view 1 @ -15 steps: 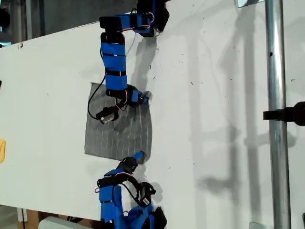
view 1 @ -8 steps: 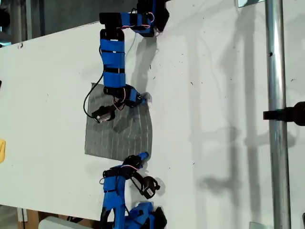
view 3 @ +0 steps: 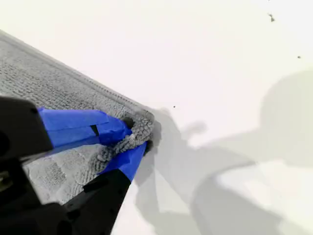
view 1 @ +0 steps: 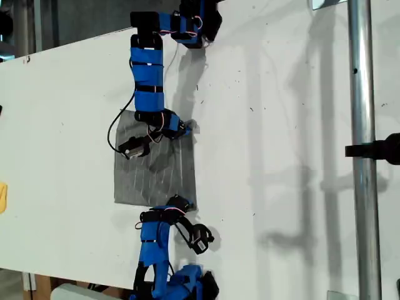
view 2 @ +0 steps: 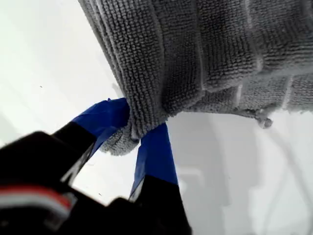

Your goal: Grasp corners of a towel and fold twice.

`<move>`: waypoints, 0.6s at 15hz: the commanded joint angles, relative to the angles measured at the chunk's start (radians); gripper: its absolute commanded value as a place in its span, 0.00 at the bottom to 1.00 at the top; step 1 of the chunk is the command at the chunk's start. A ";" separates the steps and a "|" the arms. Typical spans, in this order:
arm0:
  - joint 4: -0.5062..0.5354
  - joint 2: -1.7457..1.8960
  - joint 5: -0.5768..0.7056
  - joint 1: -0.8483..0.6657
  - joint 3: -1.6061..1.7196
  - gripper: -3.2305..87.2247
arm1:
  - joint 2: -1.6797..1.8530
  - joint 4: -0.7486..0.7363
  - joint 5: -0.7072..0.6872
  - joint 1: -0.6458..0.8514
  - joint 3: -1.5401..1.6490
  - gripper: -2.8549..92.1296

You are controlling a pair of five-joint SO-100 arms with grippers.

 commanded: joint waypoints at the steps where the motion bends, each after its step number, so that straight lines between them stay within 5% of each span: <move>1: 0.071 0.120 -0.063 0.080 -0.067 0.02 | 0.129 0.032 0.038 -0.058 0.011 0.03; 7: 0.147 0.428 -0.468 0.399 -0.023 0.02 | 0.143 0.071 0.322 -0.442 -0.106 0.03; 9: 0.164 0.460 -0.495 0.399 -0.005 0.02 | 0.161 0.133 0.373 -0.466 -0.150 0.03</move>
